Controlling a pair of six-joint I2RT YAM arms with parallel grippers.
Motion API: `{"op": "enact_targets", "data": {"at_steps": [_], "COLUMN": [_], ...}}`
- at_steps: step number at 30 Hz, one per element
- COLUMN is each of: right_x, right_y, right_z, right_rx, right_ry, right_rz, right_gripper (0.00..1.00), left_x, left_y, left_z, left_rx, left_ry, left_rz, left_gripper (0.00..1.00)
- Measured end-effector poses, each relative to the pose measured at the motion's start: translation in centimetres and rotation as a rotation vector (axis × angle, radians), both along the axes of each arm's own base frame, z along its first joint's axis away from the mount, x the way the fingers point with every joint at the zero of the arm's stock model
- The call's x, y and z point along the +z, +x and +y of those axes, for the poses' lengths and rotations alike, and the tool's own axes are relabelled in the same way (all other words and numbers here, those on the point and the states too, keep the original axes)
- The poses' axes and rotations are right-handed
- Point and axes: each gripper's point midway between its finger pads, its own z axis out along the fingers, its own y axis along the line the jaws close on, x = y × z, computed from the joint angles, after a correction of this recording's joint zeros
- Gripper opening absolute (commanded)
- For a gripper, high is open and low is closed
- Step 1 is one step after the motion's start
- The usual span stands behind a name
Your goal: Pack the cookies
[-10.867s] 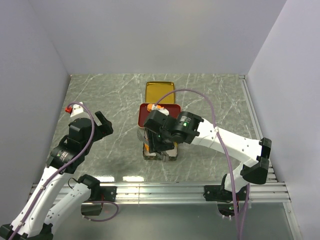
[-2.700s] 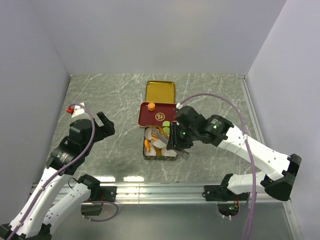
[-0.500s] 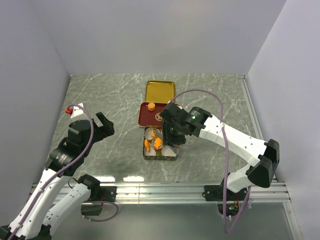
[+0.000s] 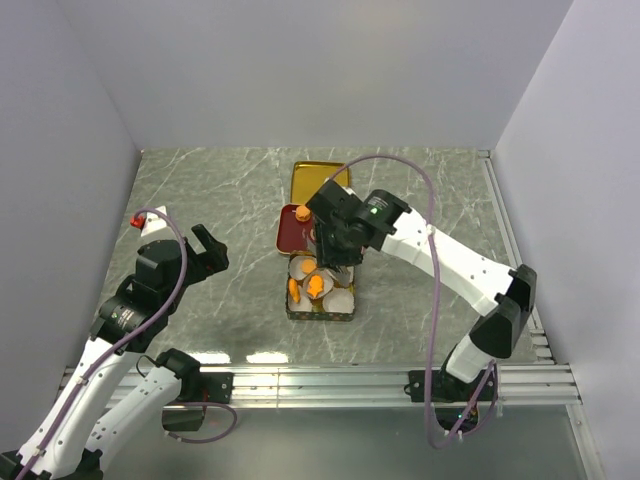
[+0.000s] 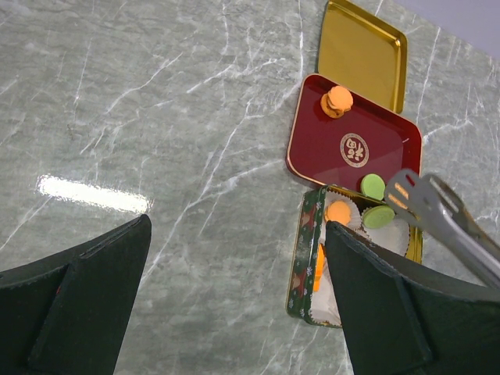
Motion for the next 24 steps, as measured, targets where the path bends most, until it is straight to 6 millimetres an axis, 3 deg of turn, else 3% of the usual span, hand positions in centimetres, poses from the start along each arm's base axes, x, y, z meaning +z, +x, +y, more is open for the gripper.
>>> {"op": "enact_targets", "data": {"at_steps": [9, 16, 24], "right_x": [-0.5, -2.7, -5.4], "right_y": [4.6, 7.9, 9.9], "right_z": [1.4, 2.9, 3.4], "right_rx": [0.005, 0.027, 0.049], "right_ry": [-0.059, -0.123, -0.184], "right_rz": [-0.022, -0.003, 0.034], "right_gripper": [0.51, 0.53, 0.54], "left_x": [0.0, 0.1, 0.3], "left_y": [0.0, 0.0, -0.1], "left_z": [0.0, 0.2, 0.3], "left_rx": [0.001, 0.007, 0.013], "left_ry": [0.0, 0.001, -0.001], "left_rz": [-0.001, -0.005, -0.015], "left_gripper": [0.99, 0.99, 0.99]}}
